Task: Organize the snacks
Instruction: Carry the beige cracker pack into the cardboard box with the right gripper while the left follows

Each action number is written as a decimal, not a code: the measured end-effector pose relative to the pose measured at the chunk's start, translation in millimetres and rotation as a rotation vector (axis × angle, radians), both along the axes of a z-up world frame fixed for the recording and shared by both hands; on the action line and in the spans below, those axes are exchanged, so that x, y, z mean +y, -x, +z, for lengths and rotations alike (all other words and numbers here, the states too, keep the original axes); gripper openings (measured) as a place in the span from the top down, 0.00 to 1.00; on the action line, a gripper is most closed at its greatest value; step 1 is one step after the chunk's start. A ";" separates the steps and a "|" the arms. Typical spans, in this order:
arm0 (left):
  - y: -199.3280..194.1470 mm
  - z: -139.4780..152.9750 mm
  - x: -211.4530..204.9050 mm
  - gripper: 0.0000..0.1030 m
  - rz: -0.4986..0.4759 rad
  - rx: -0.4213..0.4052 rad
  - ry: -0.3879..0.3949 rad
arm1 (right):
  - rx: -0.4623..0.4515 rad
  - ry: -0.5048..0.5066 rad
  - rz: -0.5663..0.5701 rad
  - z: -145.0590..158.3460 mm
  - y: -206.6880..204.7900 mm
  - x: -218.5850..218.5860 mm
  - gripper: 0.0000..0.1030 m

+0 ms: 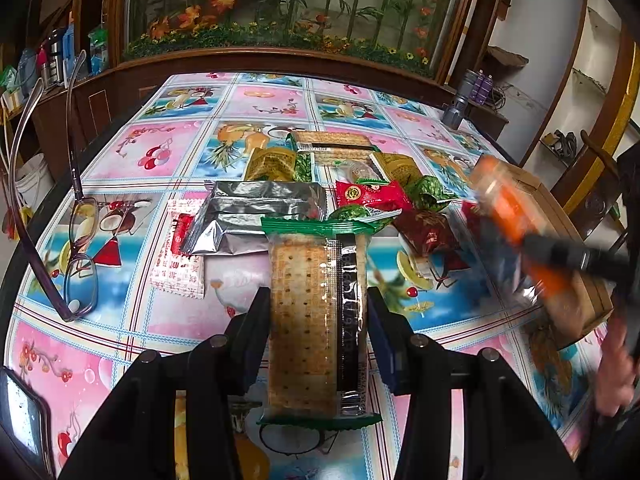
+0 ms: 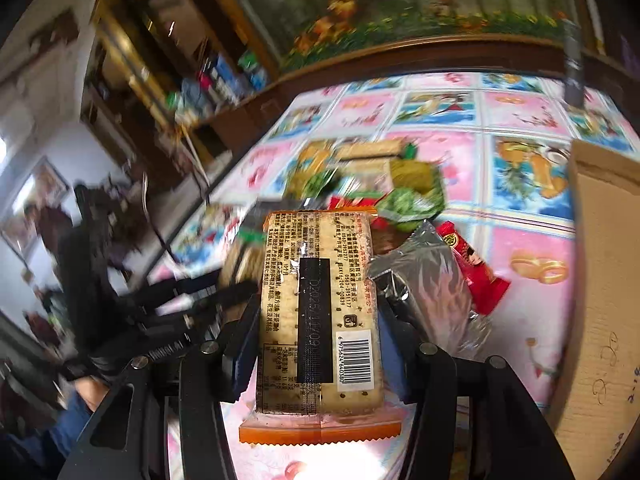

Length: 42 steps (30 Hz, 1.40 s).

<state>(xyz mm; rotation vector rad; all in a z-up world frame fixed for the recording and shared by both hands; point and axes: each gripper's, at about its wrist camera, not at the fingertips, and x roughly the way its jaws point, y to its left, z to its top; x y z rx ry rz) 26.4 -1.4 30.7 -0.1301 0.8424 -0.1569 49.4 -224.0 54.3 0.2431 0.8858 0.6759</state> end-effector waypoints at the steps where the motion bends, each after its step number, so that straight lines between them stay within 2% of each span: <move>1: 0.1 -0.4 0.6 0.56 -0.001 0.000 -0.001 | -0.008 -0.012 -0.035 3.6 -2.3 -10.0 0.44; 5: 0.0 -1.0 0.7 0.56 -0.003 0.000 -0.008 | -0.018 -0.062 -0.212 13.3 -12.4 -58.2 0.44; 8: 0.1 -1.2 0.0 0.56 -0.005 -0.001 -0.013 | -0.035 -0.063 -0.394 18.9 -16.6 -103.2 0.44; 12: 1.3 -1.0 -1.1 0.56 -0.007 -0.005 -0.015 | -0.064 0.079 -0.608 21.9 -17.5 -138.3 0.45; 16: 1.4 -1.1 -1.3 0.56 -0.006 -0.004 -0.016 | -0.010 0.137 -0.701 12.0 -24.2 -159.5 0.45; 21: 1.9 -0.7 -2.0 0.56 -0.008 -0.008 -0.021 | 0.089 0.207 -0.726 -11.4 -35.1 -166.6 0.45; 25: 2.0 -0.6 -3.2 0.56 -0.011 -0.010 -0.024 | 0.099 0.248 -0.710 -14.9 -34.6 -169.6 0.45; 32: 1.6 -0.1 -5.5 0.56 -0.019 -0.014 -0.031 | 0.132 0.225 -0.624 -25.2 -35.6 -152.7 0.45; 35: 2.4 0.3 -5.3 0.56 -0.024 -0.018 -0.028 | 0.140 0.182 -0.590 -25.6 -32.5 -146.0 0.45; 42: 7.4 6.0 -10.0 0.56 -0.054 -0.044 -0.014 | 0.090 0.110 -0.630 -11.1 -26.3 -161.1 0.45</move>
